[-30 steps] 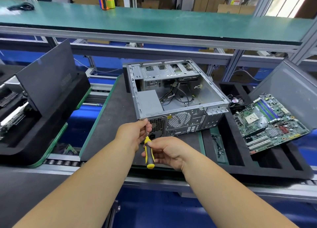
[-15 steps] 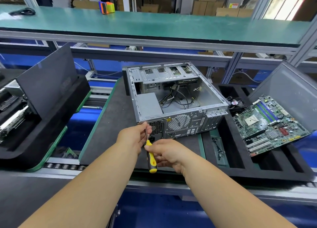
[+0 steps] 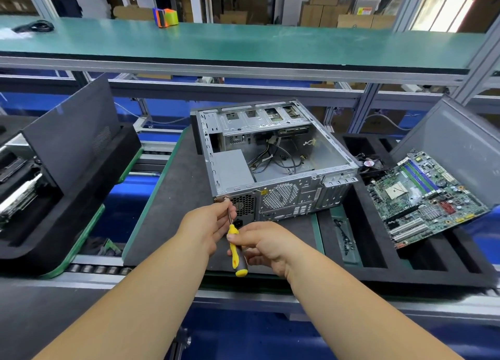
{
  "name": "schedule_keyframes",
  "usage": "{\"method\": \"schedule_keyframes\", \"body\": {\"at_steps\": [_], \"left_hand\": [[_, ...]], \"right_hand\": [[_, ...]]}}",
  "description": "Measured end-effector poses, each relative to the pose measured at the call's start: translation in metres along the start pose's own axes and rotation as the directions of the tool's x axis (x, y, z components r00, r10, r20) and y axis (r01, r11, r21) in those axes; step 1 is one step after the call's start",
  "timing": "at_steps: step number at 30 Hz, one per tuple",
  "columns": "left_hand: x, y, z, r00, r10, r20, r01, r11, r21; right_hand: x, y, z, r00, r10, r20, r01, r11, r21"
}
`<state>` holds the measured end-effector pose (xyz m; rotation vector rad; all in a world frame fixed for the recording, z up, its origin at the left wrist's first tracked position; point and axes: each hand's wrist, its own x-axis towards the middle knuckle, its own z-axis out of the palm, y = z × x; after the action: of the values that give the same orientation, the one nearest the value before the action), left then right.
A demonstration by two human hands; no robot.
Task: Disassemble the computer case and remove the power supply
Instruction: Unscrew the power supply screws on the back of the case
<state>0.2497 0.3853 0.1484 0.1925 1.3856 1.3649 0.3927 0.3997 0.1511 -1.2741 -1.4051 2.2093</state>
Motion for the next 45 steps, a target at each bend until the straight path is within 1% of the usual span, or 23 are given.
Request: {"method": "schedule_keyframes", "body": {"at_steps": [3,6,9,11,13,18,21,25,28,34,37,41,42,45], "left_hand": [[-0.001,0.002,0.000,1.000,-0.017,-0.025,0.018,1.000,0.017],[-0.001,0.003,-0.001,0.999,-0.008,-0.038,0.008,1.000,0.002],[0.001,0.003,0.001,0.999,0.016,-0.040,-0.015,1.000,0.007],[0.002,0.003,0.002,0.999,0.030,-0.043,-0.029,1.000,0.011],[0.003,0.002,0.002,0.999,0.032,-0.044,-0.031,0.999,0.013],[0.004,0.002,0.001,1.000,0.011,-0.026,-0.011,1.000,0.005],[0.003,0.002,0.001,1.000,0.015,0.000,-0.015,1.000,-0.024],[0.003,0.003,0.002,1.000,0.018,-0.001,-0.018,0.999,-0.034],[0.003,0.004,0.001,1.000,0.014,0.002,-0.014,0.999,-0.036],[0.004,0.004,0.000,1.000,0.005,0.012,-0.005,1.000,-0.028],[0.005,0.004,0.000,1.000,0.000,0.009,0.000,0.999,-0.037],[0.005,0.003,0.001,1.000,-0.015,0.006,0.015,0.999,-0.039],[0.006,0.003,0.000,1.000,-0.013,0.005,0.013,0.999,-0.041],[0.007,0.003,0.000,1.000,-0.001,0.004,0.001,0.999,-0.036]], "right_hand": [[0.002,0.003,0.002,0.998,-0.010,-0.064,0.005,0.997,-0.078],[0.003,0.006,0.003,0.998,-0.032,-0.061,0.026,0.994,-0.102],[0.000,0.006,0.004,1.000,-0.016,0.001,0.016,0.997,-0.080],[-0.001,0.005,0.002,0.995,0.023,0.094,-0.023,1.000,0.002],[-0.003,0.005,-0.001,0.986,0.024,0.162,-0.033,0.998,0.054],[-0.001,0.007,-0.003,0.994,-0.025,0.104,0.023,1.000,0.018],[0.000,0.010,-0.002,0.996,-0.030,0.084,0.028,0.999,0.016],[0.002,0.014,-0.002,0.996,-0.038,0.081,0.034,0.998,0.053],[0.002,0.013,-0.001,0.998,-0.015,0.060,0.012,0.999,0.052],[0.005,0.011,0.001,1.000,0.004,-0.020,-0.006,0.998,-0.060],[0.003,0.010,0.001,0.999,0.030,0.016,-0.030,0.999,-0.033],[-0.005,0.011,-0.001,0.985,0.036,0.169,-0.055,0.993,0.107],[-0.006,0.012,-0.001,0.984,0.019,0.176,-0.043,0.991,0.130],[-0.004,0.013,0.001,0.993,-0.031,0.115,0.017,0.993,0.119]]}}
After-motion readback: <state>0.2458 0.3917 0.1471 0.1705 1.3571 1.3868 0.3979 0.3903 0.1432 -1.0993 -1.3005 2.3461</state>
